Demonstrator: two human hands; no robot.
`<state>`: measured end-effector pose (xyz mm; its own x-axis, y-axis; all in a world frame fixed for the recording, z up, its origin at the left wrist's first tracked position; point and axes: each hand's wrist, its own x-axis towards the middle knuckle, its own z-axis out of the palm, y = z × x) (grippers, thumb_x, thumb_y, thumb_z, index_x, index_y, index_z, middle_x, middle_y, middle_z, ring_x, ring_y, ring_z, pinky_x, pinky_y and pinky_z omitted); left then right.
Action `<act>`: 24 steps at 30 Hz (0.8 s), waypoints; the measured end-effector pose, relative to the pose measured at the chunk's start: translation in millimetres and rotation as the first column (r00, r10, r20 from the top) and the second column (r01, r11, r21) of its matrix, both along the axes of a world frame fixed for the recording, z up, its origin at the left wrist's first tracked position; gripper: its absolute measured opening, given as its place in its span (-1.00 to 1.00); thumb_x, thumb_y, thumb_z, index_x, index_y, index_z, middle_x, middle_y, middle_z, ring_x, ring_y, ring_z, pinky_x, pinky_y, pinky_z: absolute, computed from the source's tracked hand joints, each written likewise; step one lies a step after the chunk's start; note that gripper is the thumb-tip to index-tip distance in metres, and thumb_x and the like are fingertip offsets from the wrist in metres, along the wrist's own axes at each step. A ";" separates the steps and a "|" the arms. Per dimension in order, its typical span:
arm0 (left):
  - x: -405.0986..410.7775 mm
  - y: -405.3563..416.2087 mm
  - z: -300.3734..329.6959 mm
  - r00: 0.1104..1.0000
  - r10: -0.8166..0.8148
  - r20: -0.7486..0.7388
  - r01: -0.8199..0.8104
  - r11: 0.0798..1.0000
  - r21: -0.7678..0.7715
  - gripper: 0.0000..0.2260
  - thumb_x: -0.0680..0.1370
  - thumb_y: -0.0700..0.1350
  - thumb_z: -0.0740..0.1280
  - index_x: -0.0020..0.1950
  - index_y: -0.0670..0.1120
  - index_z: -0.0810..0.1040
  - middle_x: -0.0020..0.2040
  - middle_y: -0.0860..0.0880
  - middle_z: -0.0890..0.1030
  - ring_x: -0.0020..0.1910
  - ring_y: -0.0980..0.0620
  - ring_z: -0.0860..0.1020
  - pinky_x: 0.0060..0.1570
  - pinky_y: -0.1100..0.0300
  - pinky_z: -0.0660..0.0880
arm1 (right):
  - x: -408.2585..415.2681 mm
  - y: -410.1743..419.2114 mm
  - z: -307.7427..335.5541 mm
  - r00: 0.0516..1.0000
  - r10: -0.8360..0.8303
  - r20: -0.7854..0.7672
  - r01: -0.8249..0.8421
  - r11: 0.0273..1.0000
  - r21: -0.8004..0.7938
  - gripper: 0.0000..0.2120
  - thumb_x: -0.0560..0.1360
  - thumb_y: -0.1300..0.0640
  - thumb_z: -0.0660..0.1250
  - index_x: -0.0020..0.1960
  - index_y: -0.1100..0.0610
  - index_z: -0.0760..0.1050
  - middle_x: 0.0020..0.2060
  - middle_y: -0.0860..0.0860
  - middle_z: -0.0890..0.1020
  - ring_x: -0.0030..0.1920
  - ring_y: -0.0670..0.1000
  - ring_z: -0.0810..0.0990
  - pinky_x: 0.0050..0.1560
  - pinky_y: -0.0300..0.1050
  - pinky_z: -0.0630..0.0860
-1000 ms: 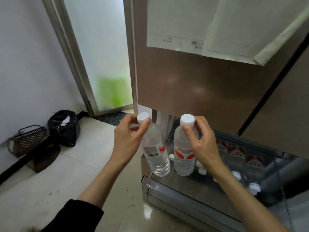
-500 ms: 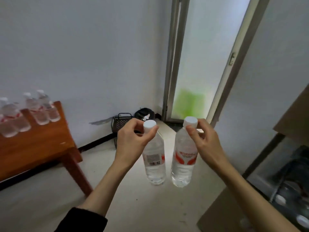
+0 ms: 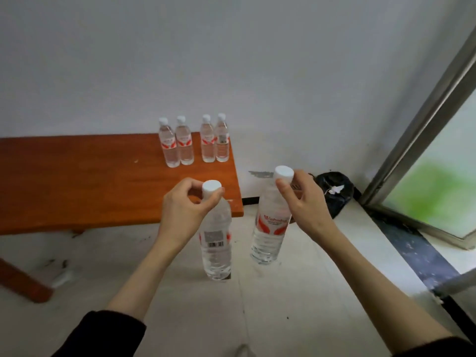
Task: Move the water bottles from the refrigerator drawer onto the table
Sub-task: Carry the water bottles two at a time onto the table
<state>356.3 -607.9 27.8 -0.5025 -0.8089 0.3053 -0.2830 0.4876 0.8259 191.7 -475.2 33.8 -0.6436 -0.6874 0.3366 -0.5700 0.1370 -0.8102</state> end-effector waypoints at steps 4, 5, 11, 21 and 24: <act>-9.4 -68.3 -14.9 0.996 0.084 0.024 -0.085 0.996 0.034 -0.79 0.40 0.04 0.41 -0.12 -0.07 0.53 -0.20 0.12 0.55 -0.20 0.17 0.51 -0.28 0.38 0.37 | -15.7 -80.5 -18.2 0.998 0.066 -0.013 -0.065 0.995 0.078 -0.71 0.52 0.03 0.24 0.15 0.18 0.44 0.01 0.02 0.54 0.00 -0.02 0.52 -0.01 -0.14 0.47; -14.4 -86.4 -18.7 0.995 0.097 0.037 -0.098 0.995 0.035 -0.78 0.40 0.04 0.42 -0.12 -0.07 0.53 -0.20 0.11 0.56 -0.19 0.17 0.52 -0.28 0.37 0.38 | -21.2 -100.4 -23.6 0.995 0.091 -0.025 -0.089 0.992 0.093 -0.71 0.52 0.02 0.24 0.15 0.18 0.44 0.02 0.02 0.54 0.00 -0.03 0.51 0.00 -0.15 0.46; -50.9 -196.2 -28.3 0.981 0.146 0.126 -0.154 0.986 0.057 -0.76 0.39 0.03 0.43 -0.06 -0.07 0.52 -0.13 0.09 0.56 -0.20 0.17 0.51 -0.32 0.42 0.34 | -59.5 -214.3 -49.3 0.975 0.200 -0.093 -0.179 0.964 0.196 -0.68 0.52 -0.06 0.20 0.20 0.07 0.41 0.09 -0.06 0.49 0.11 -0.06 0.43 0.16 0.00 0.48; -90.1 -348.3 -54.2 0.943 0.238 0.233 -0.263 0.962 0.079 -0.66 0.42 0.01 0.41 0.10 -0.14 0.50 0.08 -0.07 0.58 -0.05 0.10 0.48 -0.26 0.40 0.34 | -102.8 -378.8 -77.3 0.948 0.295 -0.115 -0.241 0.908 0.343 -0.62 0.55 -0.04 0.18 0.31 0.10 0.33 0.25 0.05 0.48 0.26 0.02 0.43 0.22 -0.15 0.36; -98.7 -384.0 -60.6 0.947 0.228 0.227 -0.249 0.966 0.068 -0.65 0.42 -0.01 0.41 0.11 -0.16 0.50 0.09 -0.10 0.58 -0.03 0.09 0.47 -0.13 0.27 0.39 | -105.4 -418.1 -87.1 0.954 0.287 -0.084 -0.234 0.891 0.390 -0.65 0.55 -0.01 0.19 0.28 0.11 0.36 0.23 0.06 0.50 0.24 0.02 0.44 0.18 -0.20 0.31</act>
<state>257.6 -991.9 -32.8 -0.3365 -0.9330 0.1277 -0.5579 0.3068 0.7712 86.3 -893.4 -53.3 -0.3907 -0.9156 0.0949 -0.7271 0.2438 -0.6418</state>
